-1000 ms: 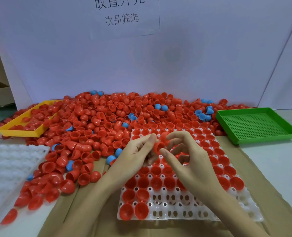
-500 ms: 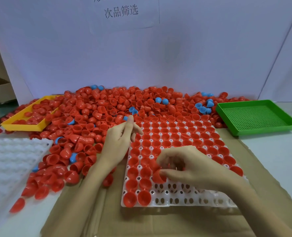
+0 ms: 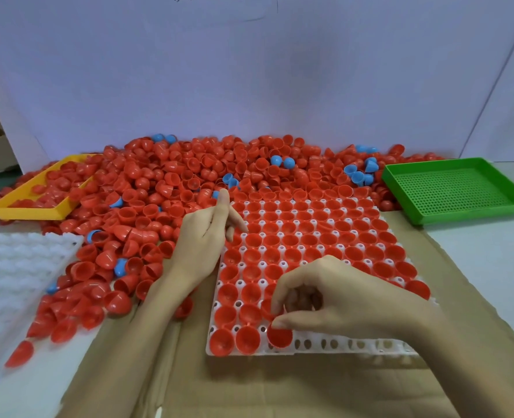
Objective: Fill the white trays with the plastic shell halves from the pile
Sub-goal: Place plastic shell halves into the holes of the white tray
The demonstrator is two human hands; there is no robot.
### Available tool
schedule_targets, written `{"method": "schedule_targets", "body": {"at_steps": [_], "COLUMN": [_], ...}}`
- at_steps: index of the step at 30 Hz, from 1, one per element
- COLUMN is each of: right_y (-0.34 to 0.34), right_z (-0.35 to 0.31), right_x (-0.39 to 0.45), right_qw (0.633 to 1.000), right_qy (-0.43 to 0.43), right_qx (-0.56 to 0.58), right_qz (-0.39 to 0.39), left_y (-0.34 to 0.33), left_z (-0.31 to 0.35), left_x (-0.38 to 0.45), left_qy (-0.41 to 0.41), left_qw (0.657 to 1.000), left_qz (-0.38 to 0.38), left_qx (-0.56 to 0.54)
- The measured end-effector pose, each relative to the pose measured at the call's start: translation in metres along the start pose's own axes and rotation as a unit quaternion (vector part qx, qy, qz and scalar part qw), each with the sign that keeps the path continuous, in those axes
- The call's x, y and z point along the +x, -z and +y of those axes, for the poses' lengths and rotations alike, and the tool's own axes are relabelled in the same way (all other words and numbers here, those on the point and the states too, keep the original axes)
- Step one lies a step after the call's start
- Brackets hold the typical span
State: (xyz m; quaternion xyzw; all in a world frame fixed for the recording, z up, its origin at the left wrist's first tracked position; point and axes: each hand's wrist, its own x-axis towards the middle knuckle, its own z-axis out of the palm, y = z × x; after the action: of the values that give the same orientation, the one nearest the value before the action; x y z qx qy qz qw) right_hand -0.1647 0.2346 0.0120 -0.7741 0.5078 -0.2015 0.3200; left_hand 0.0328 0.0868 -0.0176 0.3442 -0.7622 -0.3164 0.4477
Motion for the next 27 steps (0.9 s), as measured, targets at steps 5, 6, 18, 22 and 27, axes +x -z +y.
{"method": "schedule_targets", "body": {"at_steps": [5,6,18,22,27], "right_y": [-0.004,-0.004,0.005,0.008,0.010], "right_z": [-0.001,-0.001,0.004,0.008,0.014], "right_x": [0.001,0.001,0.004,0.004,0.005], "right_qw": [1.000,1.000,0.992,0.988,0.983], "right_qy": [-0.003,0.000,0.008,0.017,0.012], "right_qx": [0.011,0.015,0.027,0.020,0.017], "right_qz": [0.002,0.003,0.124,0.150,0.182], "left_y": [0.005,0.007,0.025,0.026,0.022], "left_z": [-0.013,-0.018,-0.076,-0.077,-0.079], "left_x": [0.006,0.008,0.022,0.024,0.023], "left_qy": [-0.013,-0.020,0.039,0.037,0.042], "left_qw": [0.994,0.988,0.900,0.908,0.907], "left_qz": [0.038,0.057,-0.039,0.018,0.066], "left_qx": [0.102,0.142,0.433,0.417,0.415]}}
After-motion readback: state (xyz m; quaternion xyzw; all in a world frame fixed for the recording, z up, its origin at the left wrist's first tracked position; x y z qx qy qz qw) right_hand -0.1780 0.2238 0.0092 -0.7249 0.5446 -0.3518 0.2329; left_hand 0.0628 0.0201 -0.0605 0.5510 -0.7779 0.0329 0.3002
